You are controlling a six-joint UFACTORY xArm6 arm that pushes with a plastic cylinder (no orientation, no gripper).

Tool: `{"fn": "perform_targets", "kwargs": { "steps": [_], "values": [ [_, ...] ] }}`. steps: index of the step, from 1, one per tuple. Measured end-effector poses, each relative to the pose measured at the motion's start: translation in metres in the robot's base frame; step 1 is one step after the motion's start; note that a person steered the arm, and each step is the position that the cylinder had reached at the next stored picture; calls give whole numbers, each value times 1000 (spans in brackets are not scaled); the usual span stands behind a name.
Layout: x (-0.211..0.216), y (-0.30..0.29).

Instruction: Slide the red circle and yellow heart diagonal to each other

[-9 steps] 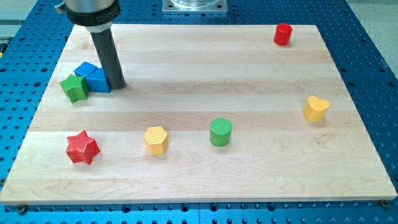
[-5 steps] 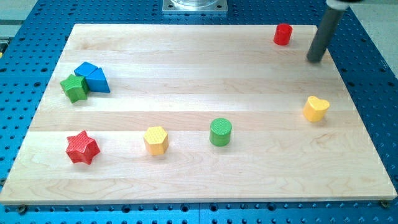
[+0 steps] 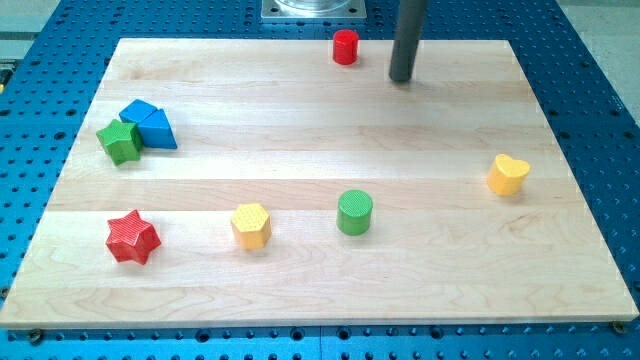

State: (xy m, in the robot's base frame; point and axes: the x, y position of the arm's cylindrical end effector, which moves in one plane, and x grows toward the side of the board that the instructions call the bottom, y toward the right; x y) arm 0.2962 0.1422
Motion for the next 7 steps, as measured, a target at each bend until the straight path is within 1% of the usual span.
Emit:
{"fn": "perform_targets", "kwargs": {
  "steps": [1,2,3,4,5,6,7],
  "values": [
    [86,87],
    [129,155],
    [174,143],
    [148,26],
    [139,-37],
    [214,21],
    [219,-54]
  ]
}}
